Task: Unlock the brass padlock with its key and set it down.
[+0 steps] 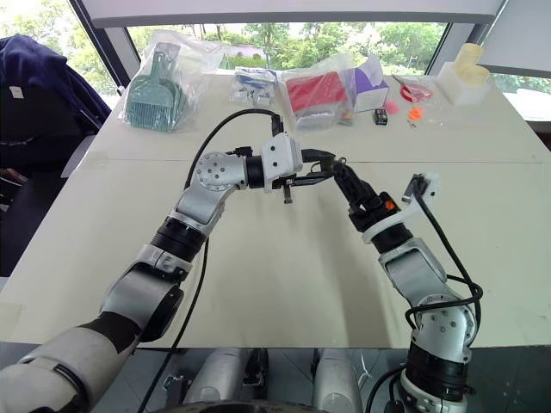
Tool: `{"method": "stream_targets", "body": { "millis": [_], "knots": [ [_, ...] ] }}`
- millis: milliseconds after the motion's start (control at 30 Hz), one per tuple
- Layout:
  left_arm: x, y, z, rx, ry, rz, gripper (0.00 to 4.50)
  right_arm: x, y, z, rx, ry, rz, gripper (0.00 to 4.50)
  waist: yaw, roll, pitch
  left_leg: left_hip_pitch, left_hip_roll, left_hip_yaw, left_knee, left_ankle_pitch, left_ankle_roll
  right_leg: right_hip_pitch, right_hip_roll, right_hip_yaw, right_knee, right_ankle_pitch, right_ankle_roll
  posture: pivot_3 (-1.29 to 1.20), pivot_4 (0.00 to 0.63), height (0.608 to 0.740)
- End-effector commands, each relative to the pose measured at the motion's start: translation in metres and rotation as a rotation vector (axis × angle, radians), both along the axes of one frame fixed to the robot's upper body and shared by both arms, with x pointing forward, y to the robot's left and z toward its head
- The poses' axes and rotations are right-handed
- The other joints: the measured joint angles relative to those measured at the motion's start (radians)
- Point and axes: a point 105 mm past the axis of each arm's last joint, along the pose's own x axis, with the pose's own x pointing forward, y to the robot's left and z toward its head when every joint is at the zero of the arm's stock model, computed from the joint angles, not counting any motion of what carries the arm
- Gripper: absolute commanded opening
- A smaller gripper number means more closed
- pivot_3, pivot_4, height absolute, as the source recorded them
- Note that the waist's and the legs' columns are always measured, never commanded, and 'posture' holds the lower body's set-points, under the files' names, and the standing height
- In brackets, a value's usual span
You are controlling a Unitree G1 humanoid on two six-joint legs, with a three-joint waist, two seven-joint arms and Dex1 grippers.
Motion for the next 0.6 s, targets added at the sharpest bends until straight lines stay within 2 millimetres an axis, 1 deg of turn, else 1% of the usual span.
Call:
{"method": "stream_targets", "body": {
  "millis": [33,200,233,300,333,500,533,600],
  "knots": [
    [-0.007,-0.003,0.025,-0.078,-0.068,-0.02,0.79,0.0,-0.008,0.017,0.028,-0.054,-0.01,4.5,0.0,0.0,0.0,0.0,0.0,0.0,0.0,0.0,0.0,0.0,0.0,0.0,0.0,0.0,0.0,0.0,0.15,0.735],
    [-0.011,-0.004,0.028,-0.086,-0.074,-0.032,0.79,-0.002,-0.006,0.022,0.025,-0.065,0.024,4.5,-0.001,0.0,0.0,0.0,0.0,0.0,0.0,0.0,0.0,0.0,0.001,0.0,0.0,0.0,0.001,0.0,0.15,0.735],
    [-0.011,-0.004,0.027,-0.084,-0.077,-0.035,0.79,-0.001,-0.005,0.022,0.022,-0.063,0.03,4.24,-0.001,0.0,0.0,0.0,0.0,0.0,0.0,0.0,0.0,0.0,0.001,0.0,0.0,0.0,0.001,0.0,0.15,0.735],
    [-0.013,-0.004,0.027,-0.081,-0.086,-0.043,0.79,0.0,-0.004,0.021,0.023,-0.059,0.036,3.61,-0.001,0.0,0.0,0.0,0.0,0.0,0.0,0.0,0.0,0.001,0.001,0.0,0.0,0.0,0.001,0.0,0.15,0.735],
    [-0.014,-0.005,0.027,-0.08,-0.09,-0.047,0.79,0.001,-0.003,0.021,0.024,-0.058,0.038,3.16,-0.001,0.0,0.0,0.0,0.0,0.0,0.0,0.0,0.0,0.001,0.001,0.0,0.0,0.0,0.001,0.0,0.15,0.735],
    [-0.017,-0.006,0.028,-0.075,-0.114,-0.056,0.79,0.002,0.003,0.022,0.033,-0.056,0.061,0.43,-0.002,0.0,0.0,0.0,0.0,0.0,0.0,0.0,0.0,0.001,0.001,0.0,0.0,0.0,0.001,0.0,0.15,0.735],
    [-0.018,-0.006,0.028,-0.072,-0.127,-0.056,0.79,0.002,0.004,0.022,0.037,-0.055,0.061,0.02,-0.002,0.0,0.0,0.0,0.0,0.0,0.0,0.0,0.0,0.001,0.001,0.0,0.0,0.0,0.001,0.0,0.15,0.735],
    [-0.019,-0.006,0.028,-0.072,-0.155,-0.054,0.79,0.003,0.005,0.022,0.046,-0.053,0.06,0.02,-0.001,0.0,0.0,0.0,0.0,0.0,0.0,0.0,0.0,0.001,0.001,0.0,0.0,0.0,0.001,0.0,0.15,0.735]
  ]
}}
